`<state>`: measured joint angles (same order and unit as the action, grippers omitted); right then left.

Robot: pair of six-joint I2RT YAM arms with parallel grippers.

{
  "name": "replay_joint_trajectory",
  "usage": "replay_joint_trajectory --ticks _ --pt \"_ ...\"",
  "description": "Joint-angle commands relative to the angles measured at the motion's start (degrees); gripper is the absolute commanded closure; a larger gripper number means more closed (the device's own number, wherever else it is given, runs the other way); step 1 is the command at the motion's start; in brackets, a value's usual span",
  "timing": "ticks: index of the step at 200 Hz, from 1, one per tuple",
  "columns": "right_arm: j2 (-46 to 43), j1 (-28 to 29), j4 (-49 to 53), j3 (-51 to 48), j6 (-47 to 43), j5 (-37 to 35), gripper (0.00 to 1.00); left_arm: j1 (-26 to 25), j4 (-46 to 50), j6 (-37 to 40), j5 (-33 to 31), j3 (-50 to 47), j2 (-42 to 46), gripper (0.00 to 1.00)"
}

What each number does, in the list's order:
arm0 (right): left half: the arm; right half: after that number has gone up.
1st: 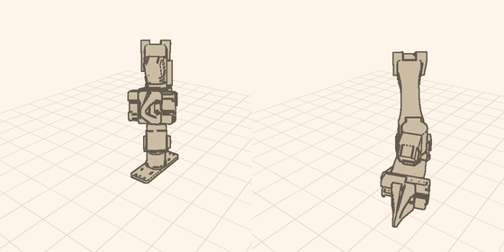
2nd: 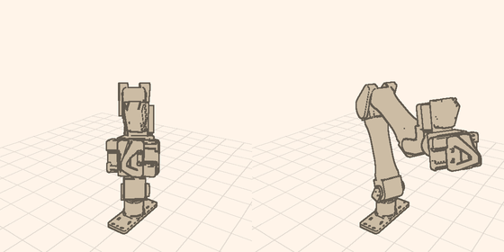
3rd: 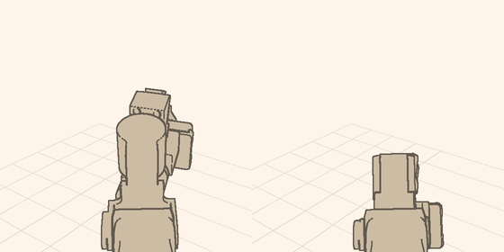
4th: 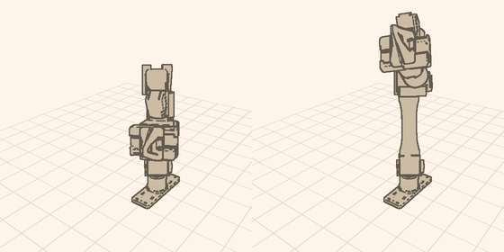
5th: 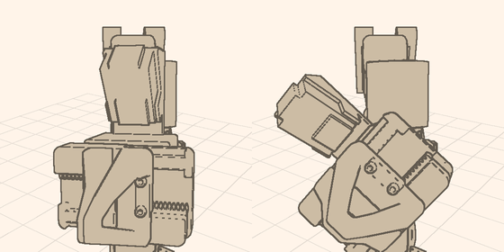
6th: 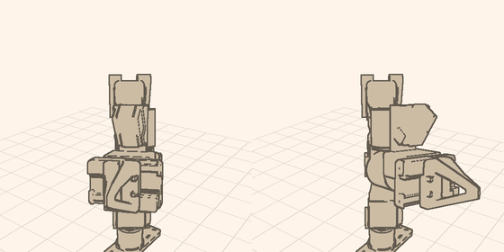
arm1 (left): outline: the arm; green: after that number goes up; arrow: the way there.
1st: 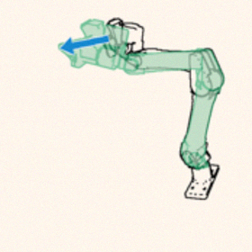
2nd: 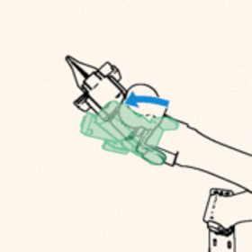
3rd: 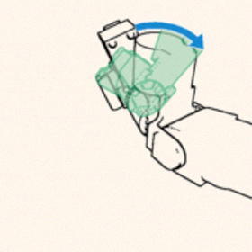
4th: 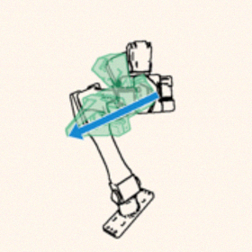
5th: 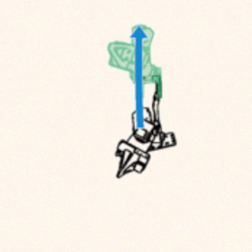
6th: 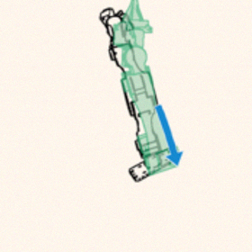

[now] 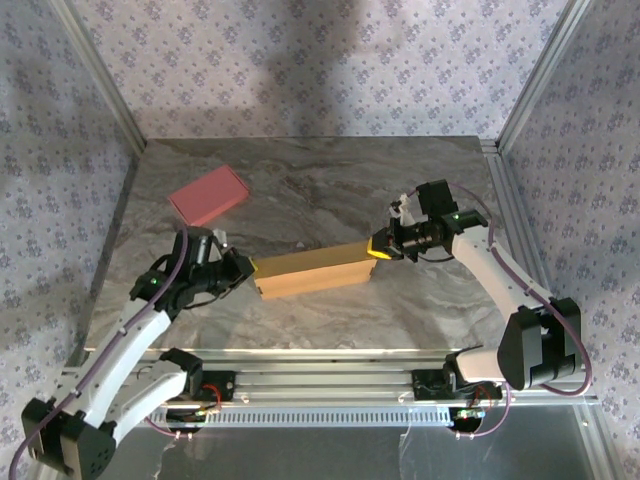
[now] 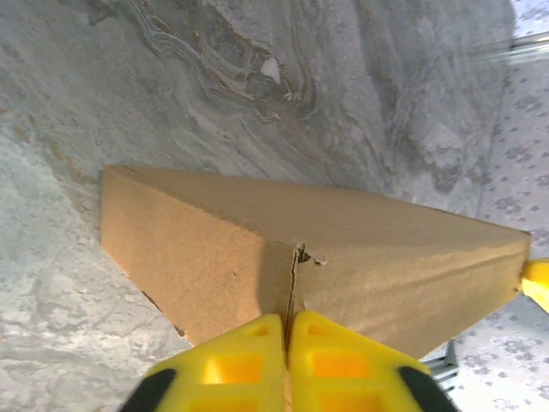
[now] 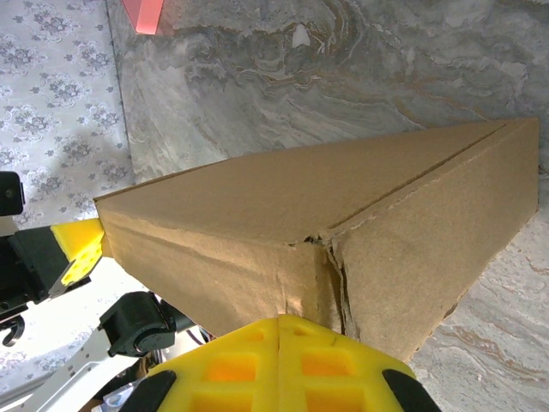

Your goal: Fold the paper box

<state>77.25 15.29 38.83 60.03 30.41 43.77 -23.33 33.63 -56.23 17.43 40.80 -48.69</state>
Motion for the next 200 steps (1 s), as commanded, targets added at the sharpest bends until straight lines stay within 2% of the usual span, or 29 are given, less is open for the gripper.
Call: replay_joint_trajectory --ticks 1,35,61,85,102,127,153,166,200 --pt "0.27 -0.44 2.68 -1.00 -0.40 -4.11 1.00 0.13 4.17 -0.88 -3.73 -4.77 0.22 1.00" --pt "0.03 -0.60 -1.09 -0.91 -0.37 -3.87 1.00 0.09 -0.41 0.12 -4.27 -4.40 0.35 1.00" --pt "1.48 -0.85 -3.20 0.78 -2.10 -3.76 1.00 -0.13 -5.52 3.14 -5.18 -1.79 -3.48 1.00" --pt "2.29 -0.87 -3.54 2.26 -3.84 -3.98 1.00 -0.98 -6.00 6.58 -5.60 2.17 -8.06 1.00" --pt "1.25 -0.71 -3.00 1.62 -4.31 -4.60 1.00 -1.89 -5.06 7.40 -5.92 2.50 -8.11 1.00" --pt "-3.28 -0.36 -0.97 -2.27 -4.20 -5.83 1.00 -2.76 -0.85 7.36 -5.26 -0.16 -3.85 0.99" --pt "-9.92 0.37 1.62 -8.65 -2.08 -7.74 0.98 -2.88 5.73 7.25 -2.63 -4.74 3.27 0.83" --pt "-13.42 1.41 2.12 -12.16 -0.57 -8.88 0.96 -3.03 8.45 6.40 -0.79 -7.67 6.84 0.79" --pt "-17.68 2.55 -3.05 -21.40 4.97 -9.74 0.94 -3.22 5.66 0.95 2.32 -15.46 10.41 0.77"
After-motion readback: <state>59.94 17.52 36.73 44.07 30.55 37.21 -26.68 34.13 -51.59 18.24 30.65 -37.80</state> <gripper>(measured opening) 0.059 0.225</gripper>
